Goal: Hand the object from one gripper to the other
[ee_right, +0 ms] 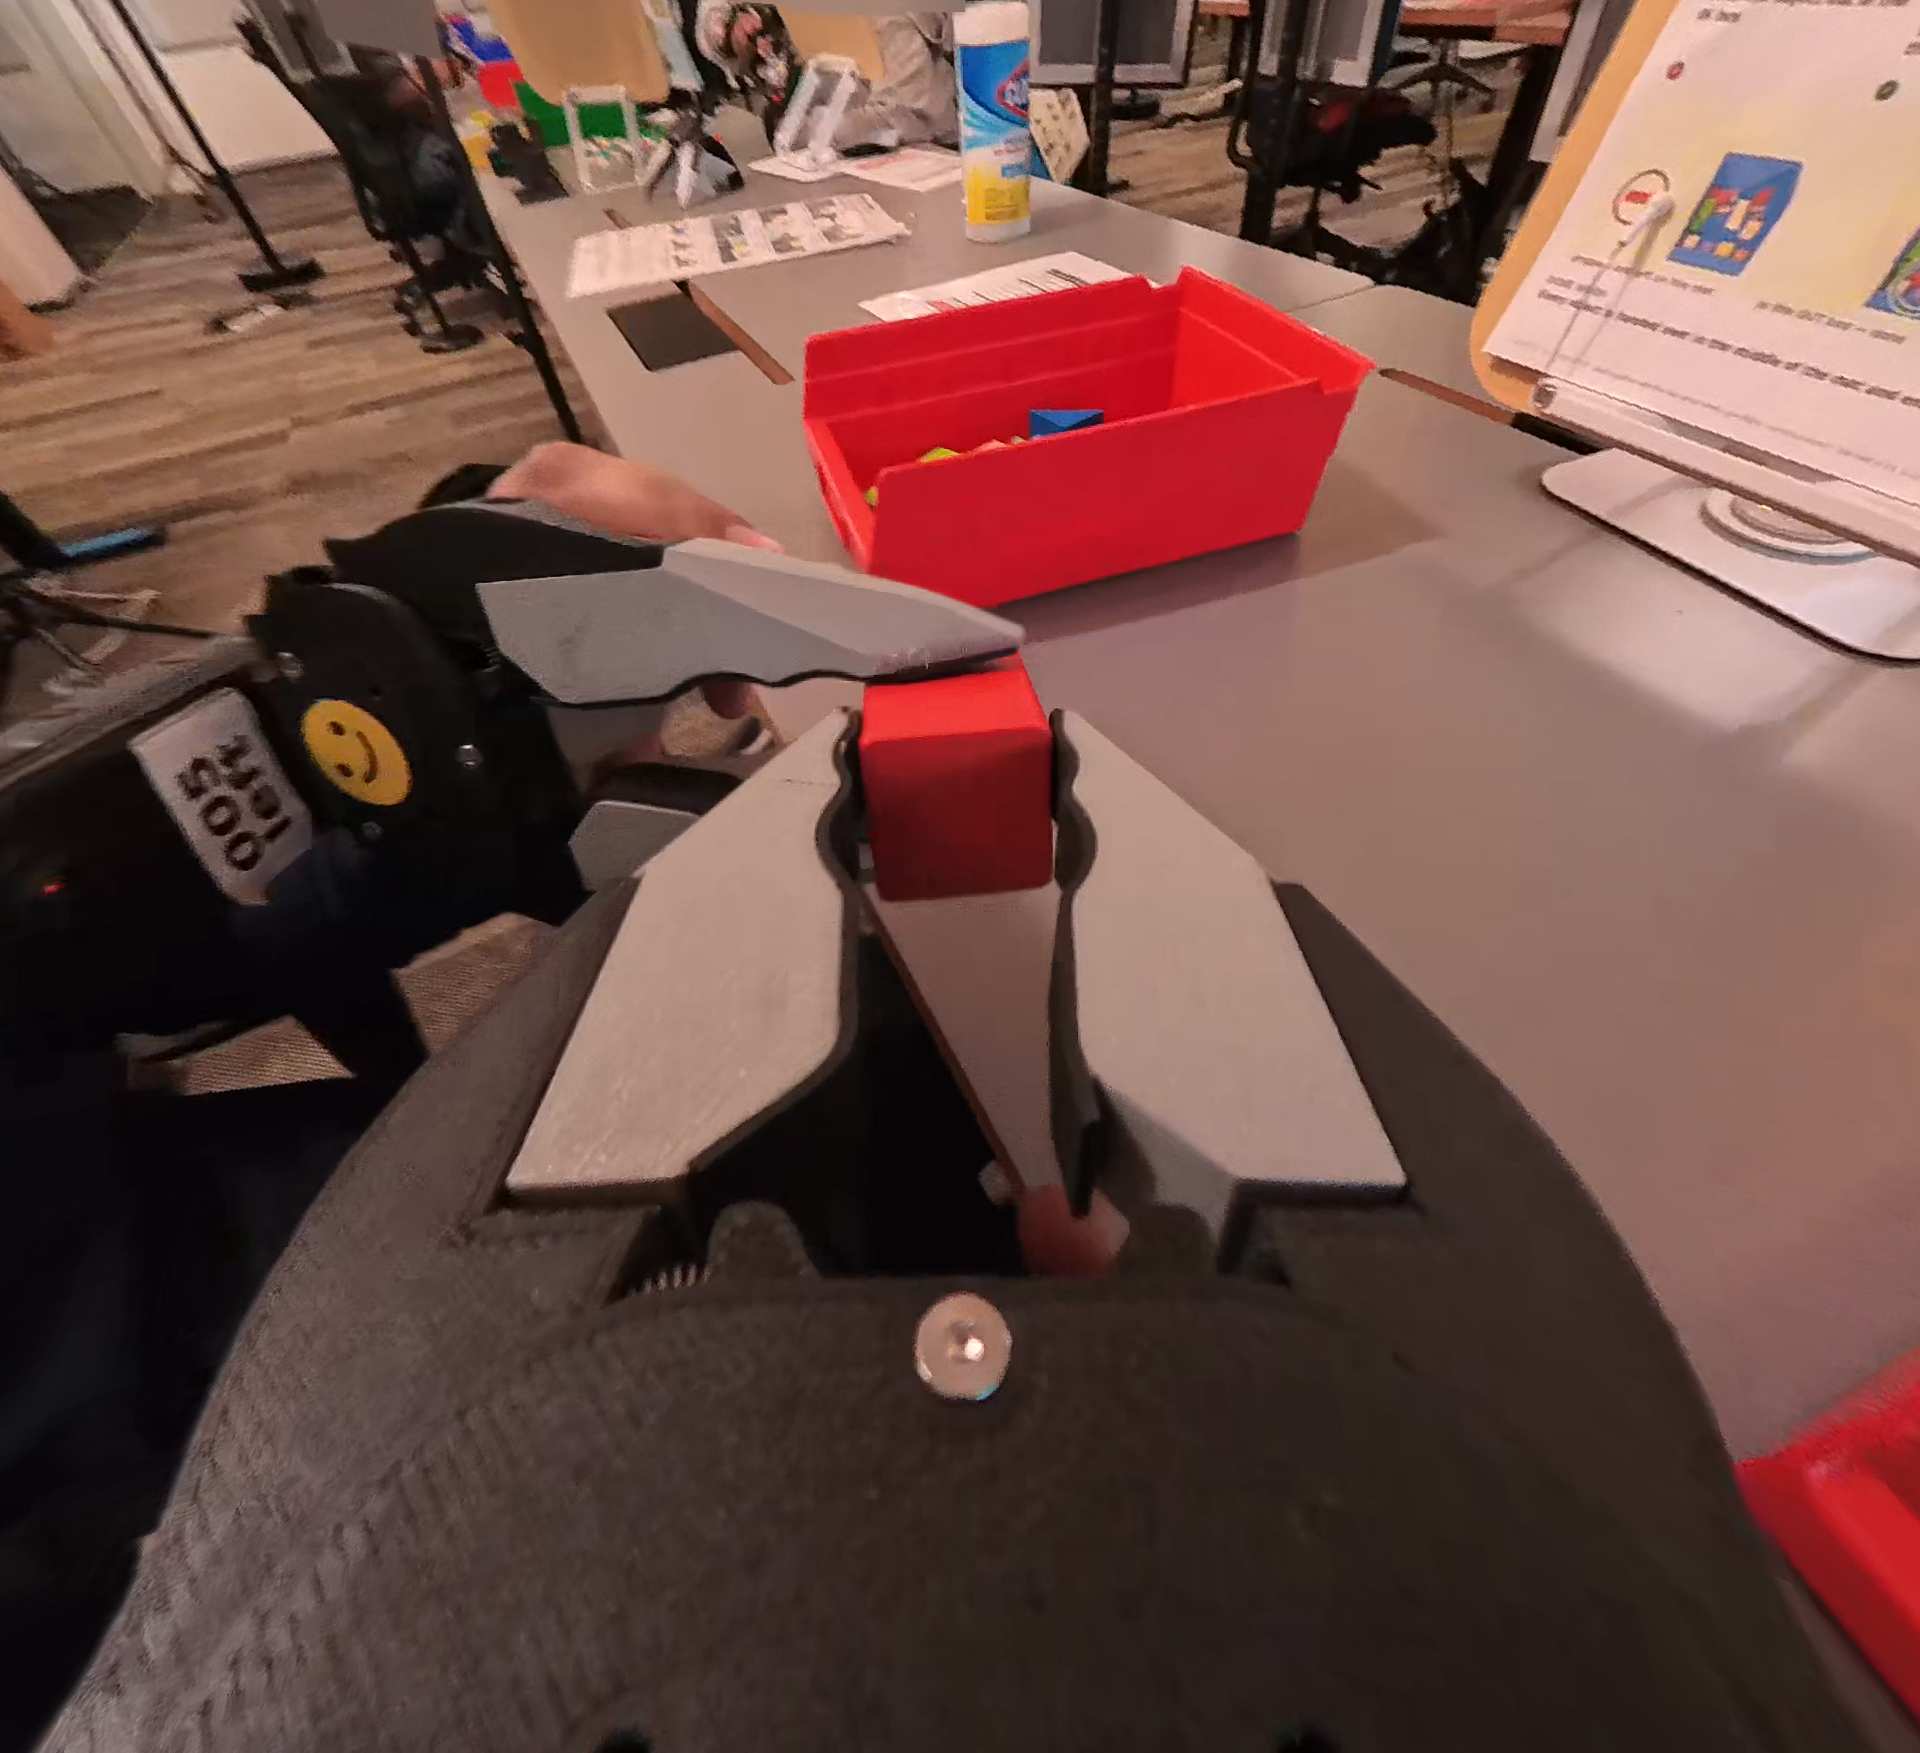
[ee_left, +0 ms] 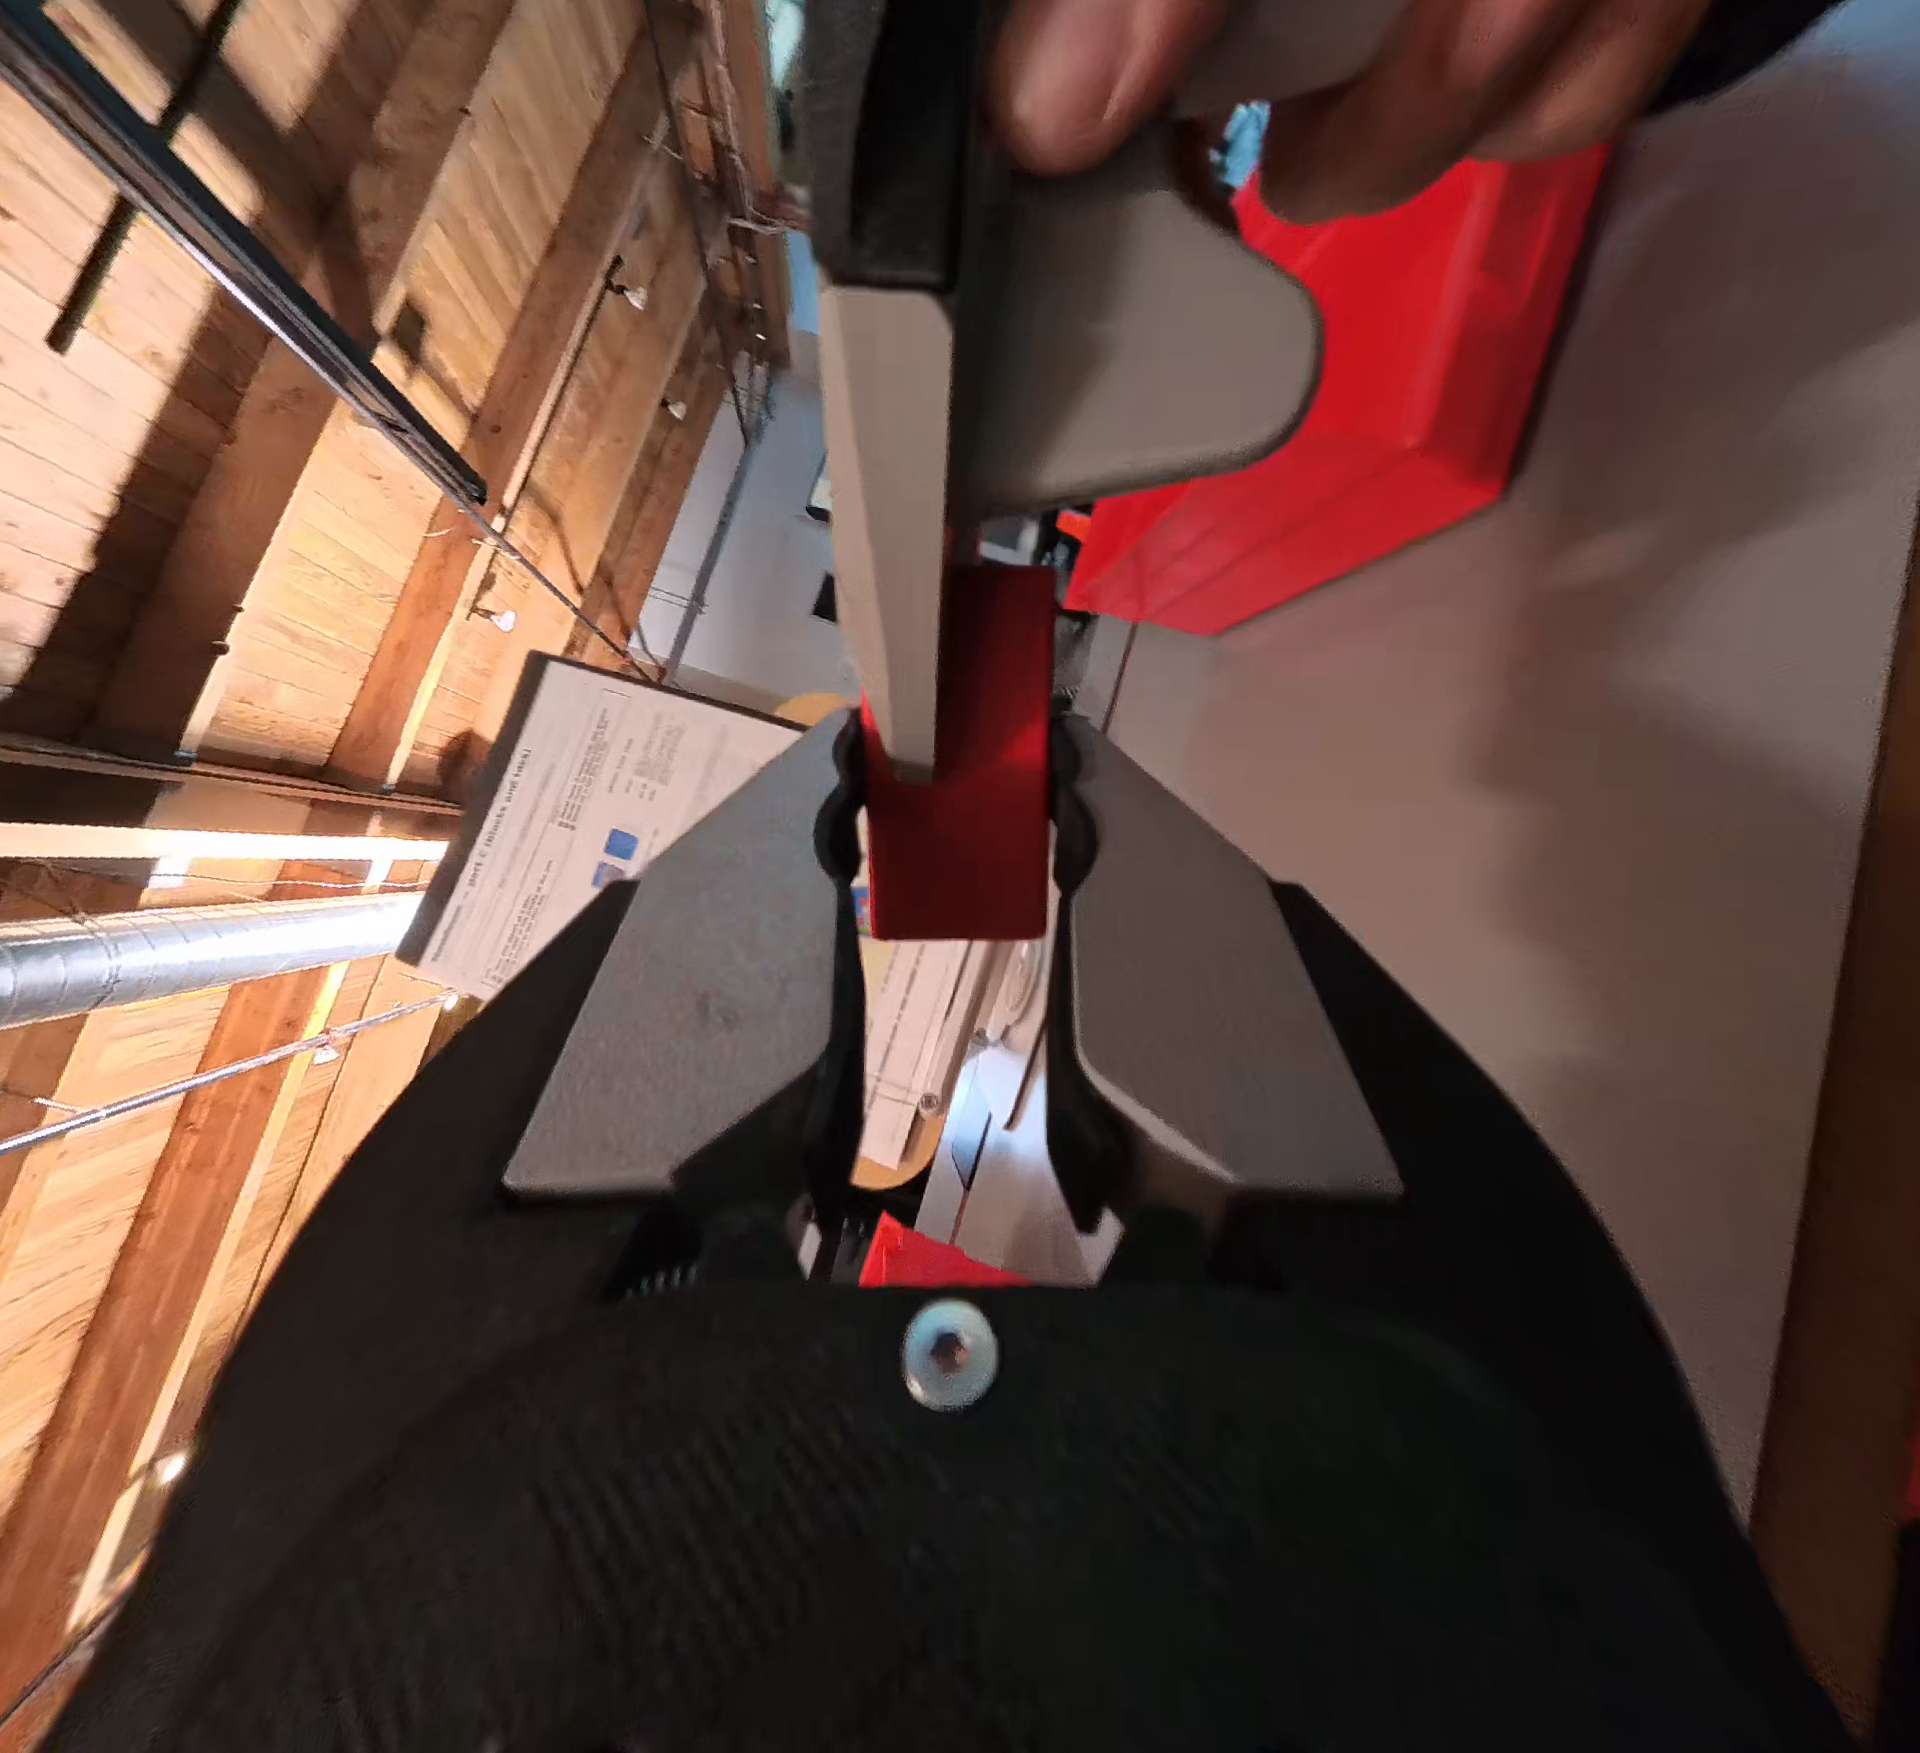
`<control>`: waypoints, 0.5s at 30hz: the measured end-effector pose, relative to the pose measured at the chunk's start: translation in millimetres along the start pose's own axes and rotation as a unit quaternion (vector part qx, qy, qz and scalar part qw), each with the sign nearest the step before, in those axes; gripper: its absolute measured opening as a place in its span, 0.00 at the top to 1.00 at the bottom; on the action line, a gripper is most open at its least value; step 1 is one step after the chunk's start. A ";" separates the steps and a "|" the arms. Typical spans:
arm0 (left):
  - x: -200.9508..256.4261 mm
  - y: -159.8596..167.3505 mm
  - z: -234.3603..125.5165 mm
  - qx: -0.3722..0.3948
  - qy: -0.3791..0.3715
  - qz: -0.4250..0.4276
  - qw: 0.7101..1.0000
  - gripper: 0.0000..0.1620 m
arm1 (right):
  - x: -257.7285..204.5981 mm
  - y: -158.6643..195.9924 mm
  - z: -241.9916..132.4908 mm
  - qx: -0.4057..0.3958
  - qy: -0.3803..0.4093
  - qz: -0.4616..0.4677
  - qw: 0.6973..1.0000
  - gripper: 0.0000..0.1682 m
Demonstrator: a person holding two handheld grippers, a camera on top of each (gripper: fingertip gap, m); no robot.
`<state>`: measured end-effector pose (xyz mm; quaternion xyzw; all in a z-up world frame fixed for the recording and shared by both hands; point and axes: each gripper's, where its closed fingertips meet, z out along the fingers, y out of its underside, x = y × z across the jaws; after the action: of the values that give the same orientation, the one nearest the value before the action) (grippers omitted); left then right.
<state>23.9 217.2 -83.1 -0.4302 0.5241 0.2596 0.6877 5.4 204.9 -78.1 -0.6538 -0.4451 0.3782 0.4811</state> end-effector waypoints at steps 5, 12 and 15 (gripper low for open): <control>24.0 11.8 -2.7 -0.020 0.037 0.074 0.996 0.80 | 3.9 24.3 11.1 -0.077 0.051 -0.060 0.994 0.79; 39.6 13.4 -8.0 -0.025 0.067 0.122 0.990 0.80 | 0.1 45.9 16.7 -0.129 0.035 -0.050 0.990 0.79; 42.1 13.6 -7.8 -0.024 0.070 0.130 0.989 0.80 | -0.2 50.0 15.6 -0.136 0.025 -0.040 0.990 0.80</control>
<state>22.3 213.3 -127.8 -0.3920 0.6159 0.3291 0.5989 1.8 202.2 -130.2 -0.7042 -0.5060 0.2780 0.4134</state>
